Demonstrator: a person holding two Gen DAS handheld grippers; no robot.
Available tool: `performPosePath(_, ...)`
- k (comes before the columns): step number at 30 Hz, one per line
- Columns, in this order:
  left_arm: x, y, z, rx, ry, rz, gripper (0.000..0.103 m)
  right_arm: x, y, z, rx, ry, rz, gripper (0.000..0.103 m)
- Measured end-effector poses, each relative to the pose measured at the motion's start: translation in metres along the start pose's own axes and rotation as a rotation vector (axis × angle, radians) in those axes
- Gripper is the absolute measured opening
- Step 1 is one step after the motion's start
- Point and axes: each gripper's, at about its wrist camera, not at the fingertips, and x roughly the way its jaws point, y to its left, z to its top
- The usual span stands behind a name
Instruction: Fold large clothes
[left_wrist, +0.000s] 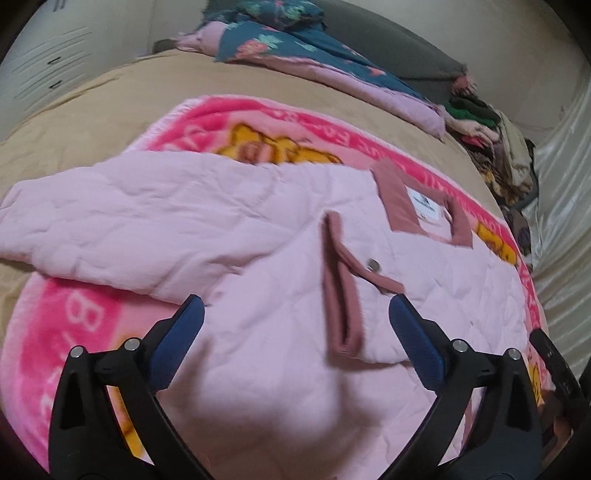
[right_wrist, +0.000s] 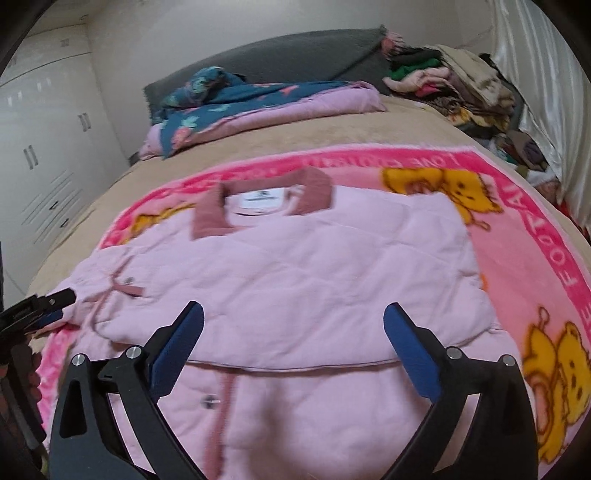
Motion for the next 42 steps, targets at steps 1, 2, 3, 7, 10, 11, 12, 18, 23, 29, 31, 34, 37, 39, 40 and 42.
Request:
performPosePath(1,-0.003,0.004,0.002,-0.012,-0.004,0.003,0.094,-0.001,0.007,0.001,-0.008,-0.003,0.009,0.098)
performPosePath(2,-0.005,0.009,0.003,-0.022,-0.008,0.007,0.094,-0.002,0.015,0.002,-0.017,-0.005,0.021,0.098)
performPosePath(3,-0.008,0.013,0.005,-0.030,-0.012,0.013,0.094,-0.003,0.021,0.002,-0.025,-0.006,0.031,0.098)
performPosePath(7,-0.018,0.033,0.009,-0.069,-0.031,0.037,0.094,-0.006,0.051,0.004,-0.070,-0.008,0.066,0.098)
performPosePath(10,-0.025,0.050,0.013,-0.109,-0.046,0.039,0.094,-0.007,0.072,0.007,-0.101,-0.010,0.093,0.098)
performPosePath(11,-0.027,0.055,0.014,-0.119,-0.050,0.044,0.094,-0.007,0.077,0.007,-0.108,-0.010,0.099,0.098)
performPosePath(12,-0.030,0.060,0.015,-0.128,-0.055,0.048,0.094,-0.007,0.085,0.008,-0.121,-0.013,0.107,0.098)
performPosePath(18,-0.043,0.094,0.021,-0.191,-0.094,0.106,0.094,-0.005,0.127,0.010,-0.180,-0.009,0.154,0.098)
performPosePath(23,-0.050,0.122,0.025,-0.247,-0.119,0.143,0.094,-0.001,0.162,0.010,-0.225,-0.006,0.189,0.098)
performPosePath(29,-0.052,0.149,0.028,-0.302,-0.129,0.170,0.094,0.006,0.198,0.007,-0.276,0.005,0.229,0.098)
performPosePath(31,-0.050,0.162,0.027,-0.342,-0.133,0.169,0.094,0.009,0.213,0.006,-0.299,0.010,0.242,0.098)
performPosePath(34,-0.044,0.177,0.025,-0.389,-0.121,0.183,0.094,0.016,0.234,0.004,-0.327,0.019,0.263,0.098)
performPosePath(37,-0.039,0.191,0.024,-0.422,-0.117,0.206,0.094,0.024,0.253,0.002,-0.353,0.031,0.283,0.098)
performPosePath(39,-0.037,0.201,0.024,-0.441,-0.118,0.227,0.094,0.029,0.265,0.001,-0.370,0.039,0.293,0.098)
performPosePath(40,-0.035,0.207,0.024,-0.456,-0.115,0.235,0.094,0.032,0.272,0.000,-0.382,0.044,0.298,0.098)
performPosePath(42,-0.033,0.220,0.022,-0.490,-0.114,0.241,0.094,0.036,0.281,-0.002,-0.398,0.051,0.306,0.098)
